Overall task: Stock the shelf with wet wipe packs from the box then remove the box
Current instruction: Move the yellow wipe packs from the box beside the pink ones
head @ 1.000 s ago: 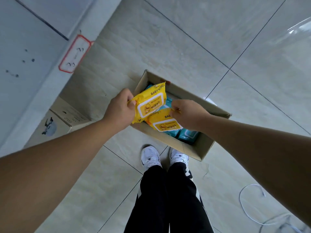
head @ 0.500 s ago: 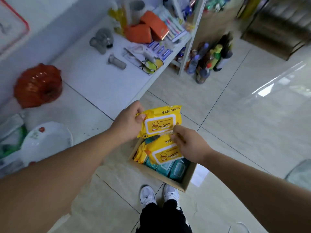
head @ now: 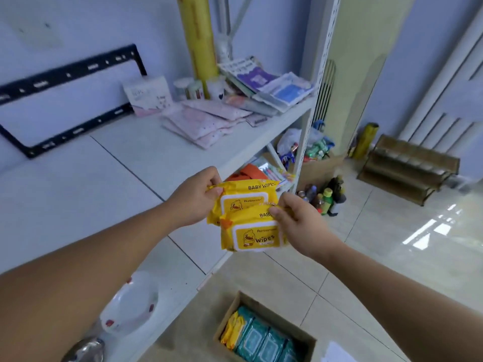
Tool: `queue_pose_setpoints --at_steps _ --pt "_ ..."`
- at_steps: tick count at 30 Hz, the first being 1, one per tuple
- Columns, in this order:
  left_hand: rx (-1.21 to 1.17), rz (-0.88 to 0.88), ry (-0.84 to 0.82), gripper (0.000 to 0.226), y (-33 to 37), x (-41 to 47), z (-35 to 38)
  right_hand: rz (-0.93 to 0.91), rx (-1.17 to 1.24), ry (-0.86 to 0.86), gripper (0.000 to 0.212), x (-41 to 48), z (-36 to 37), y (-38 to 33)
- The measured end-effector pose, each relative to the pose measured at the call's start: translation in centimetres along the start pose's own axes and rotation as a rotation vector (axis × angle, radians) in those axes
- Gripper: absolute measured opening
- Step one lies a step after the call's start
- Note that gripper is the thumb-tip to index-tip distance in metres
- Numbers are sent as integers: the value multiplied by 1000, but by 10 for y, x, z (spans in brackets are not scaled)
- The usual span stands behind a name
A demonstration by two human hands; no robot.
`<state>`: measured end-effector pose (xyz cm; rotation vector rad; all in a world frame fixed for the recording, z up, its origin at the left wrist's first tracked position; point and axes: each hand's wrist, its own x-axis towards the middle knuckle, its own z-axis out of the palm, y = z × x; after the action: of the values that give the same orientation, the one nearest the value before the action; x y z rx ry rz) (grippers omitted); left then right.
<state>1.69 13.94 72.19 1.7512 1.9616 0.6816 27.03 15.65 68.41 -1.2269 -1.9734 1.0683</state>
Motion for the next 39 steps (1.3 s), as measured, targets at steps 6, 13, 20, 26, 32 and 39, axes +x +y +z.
queue_pose_setpoints --at_steps 6,13,20,26,32,39 --pt "4 -36 74 17 20 -23 -70 -84 88 -14 25 16 0 -61" --pt "83 -147 156 17 -10 -77 -144 -200 140 -103 31 33 55 -118" --pt "192 -298 243 18 -75 -140 -213 -320 146 -199 36 39 152 -180" --pt "213 -432 268 22 -161 -191 -259 -363 138 -356 34 49 252 -225" --pt "207 -514 268 25 -257 -233 -303 -351 143 -448 33 60 360 -266" --pt "292 -594 217 7 -330 -249 -342 -225 245 -448 31 55 460 -293"
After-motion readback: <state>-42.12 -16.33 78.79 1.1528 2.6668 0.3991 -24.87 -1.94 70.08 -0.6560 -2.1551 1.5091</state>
